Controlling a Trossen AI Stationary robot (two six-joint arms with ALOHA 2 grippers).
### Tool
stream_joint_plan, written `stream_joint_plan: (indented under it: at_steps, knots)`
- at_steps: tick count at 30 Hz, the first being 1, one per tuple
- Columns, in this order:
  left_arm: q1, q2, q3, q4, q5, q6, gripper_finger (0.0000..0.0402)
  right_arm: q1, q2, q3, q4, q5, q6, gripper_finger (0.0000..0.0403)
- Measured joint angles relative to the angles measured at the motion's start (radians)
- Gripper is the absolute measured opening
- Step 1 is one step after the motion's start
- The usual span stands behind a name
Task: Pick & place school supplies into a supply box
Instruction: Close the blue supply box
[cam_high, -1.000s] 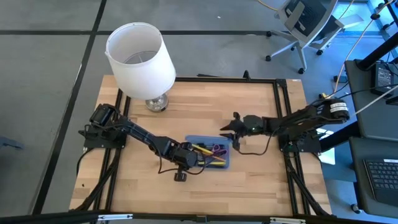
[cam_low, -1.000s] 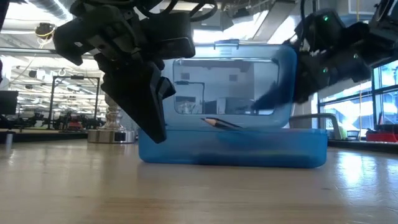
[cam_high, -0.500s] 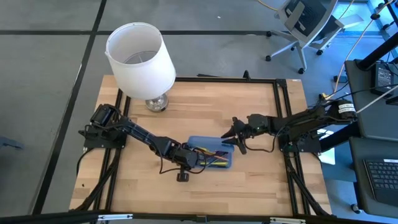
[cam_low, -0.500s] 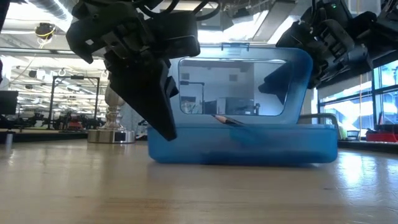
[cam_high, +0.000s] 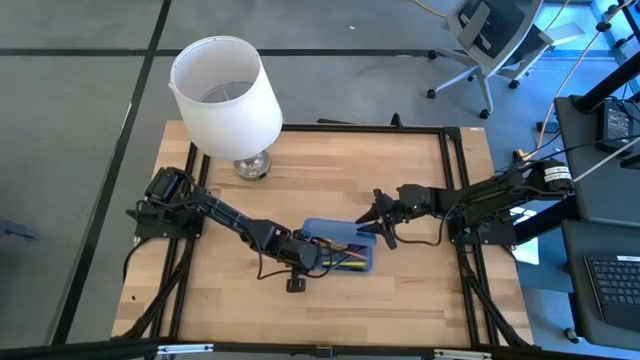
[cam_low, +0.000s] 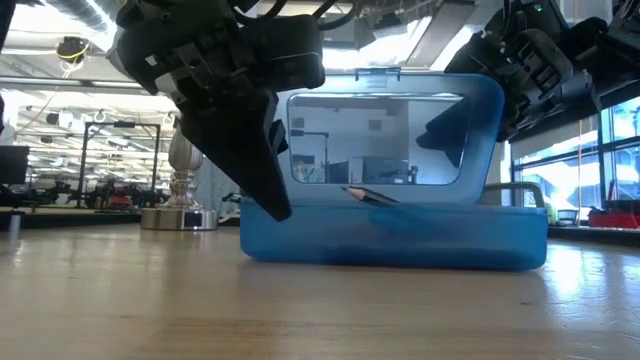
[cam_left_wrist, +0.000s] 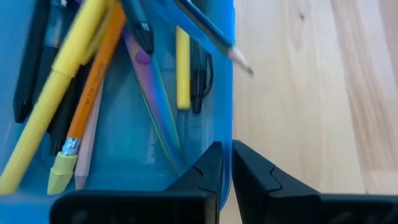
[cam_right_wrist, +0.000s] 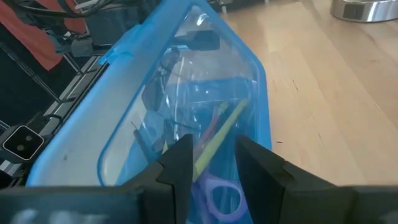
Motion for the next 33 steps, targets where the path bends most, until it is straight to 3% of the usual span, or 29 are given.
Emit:
stream_joint_plan:
  at_steps: [7,20,27,33]
  knots:
    - [0.000,-0.002,0.000,0.020,-0.068,0.003,0.0061,0.000,0.000,0.000,-0.003,-0.001,0.000,0.0123]
    - [0.000,-0.016,0.001,0.082,-0.055,-0.008,0.0146,0.000,0.001,0.000,-0.036,0.000,-0.003,0.0123]
    - [0.000,-0.017,0.003,0.086,-0.075,0.031,0.0166,0.000,0.001,0.000,-0.041,0.000,-0.003,0.0123]
    - [0.000,-0.017,0.003,0.093,-0.154,0.045,0.0164,0.000,0.001,0.000,-0.038,0.001,-0.003,0.0123]
